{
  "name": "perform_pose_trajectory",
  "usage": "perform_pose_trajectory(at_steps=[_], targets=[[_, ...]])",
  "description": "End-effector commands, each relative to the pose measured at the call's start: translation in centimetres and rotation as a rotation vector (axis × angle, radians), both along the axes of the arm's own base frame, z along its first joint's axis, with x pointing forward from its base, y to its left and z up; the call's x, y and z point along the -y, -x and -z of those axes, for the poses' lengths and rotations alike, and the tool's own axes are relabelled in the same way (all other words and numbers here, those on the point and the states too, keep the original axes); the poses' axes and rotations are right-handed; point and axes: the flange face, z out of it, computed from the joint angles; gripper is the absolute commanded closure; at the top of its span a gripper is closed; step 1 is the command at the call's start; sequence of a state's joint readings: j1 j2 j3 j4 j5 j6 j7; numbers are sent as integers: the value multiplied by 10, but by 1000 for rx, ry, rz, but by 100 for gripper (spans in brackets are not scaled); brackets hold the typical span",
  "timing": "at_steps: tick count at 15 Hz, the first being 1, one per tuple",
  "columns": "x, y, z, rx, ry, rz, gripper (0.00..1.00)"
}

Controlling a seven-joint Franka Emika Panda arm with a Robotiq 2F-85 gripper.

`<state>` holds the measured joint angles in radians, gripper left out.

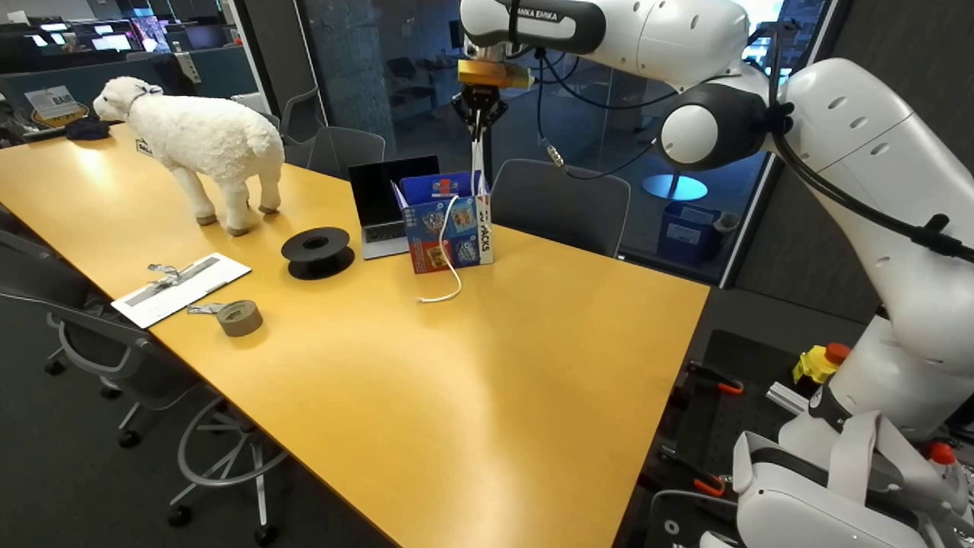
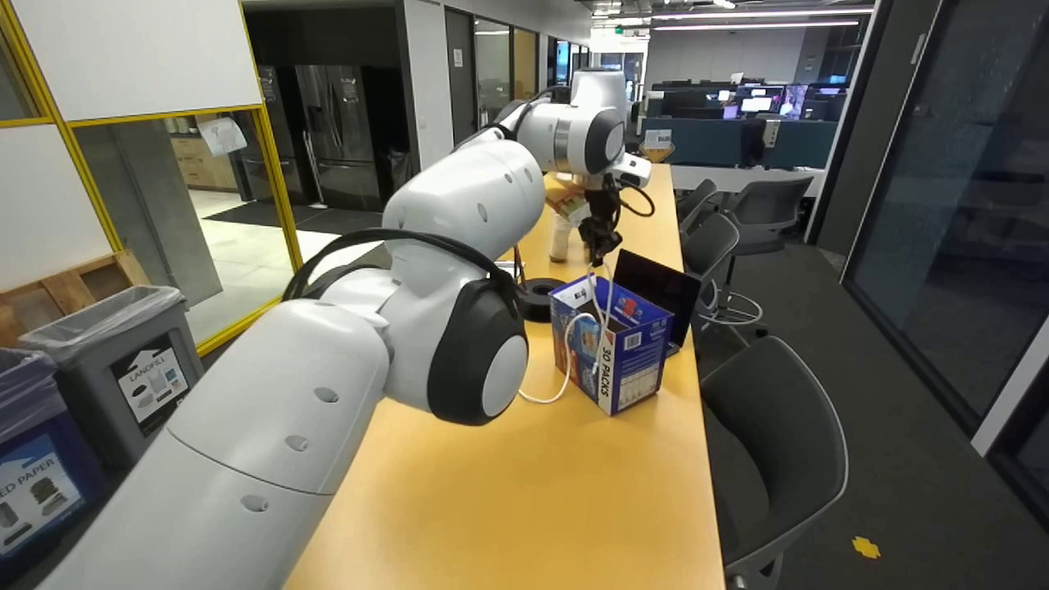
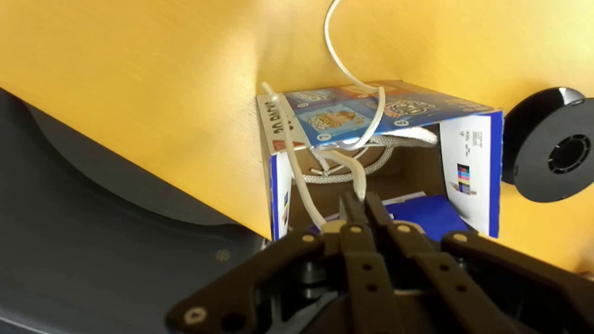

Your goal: Put one rope in the box, the move the box to the right, the put the remaining ropes in the box

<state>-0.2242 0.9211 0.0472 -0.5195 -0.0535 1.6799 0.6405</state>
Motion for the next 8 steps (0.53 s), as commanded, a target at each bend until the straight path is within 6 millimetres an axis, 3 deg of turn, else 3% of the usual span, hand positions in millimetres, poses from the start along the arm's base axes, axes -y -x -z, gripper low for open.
perform_pose_trajectory(at_steps=[1, 3, 8], targets=[[6, 4, -34, 65, 95, -1, 94], [13, 2, -40, 113, 138, 18, 94], [31, -12, -28, 223, 178, 80, 94]])
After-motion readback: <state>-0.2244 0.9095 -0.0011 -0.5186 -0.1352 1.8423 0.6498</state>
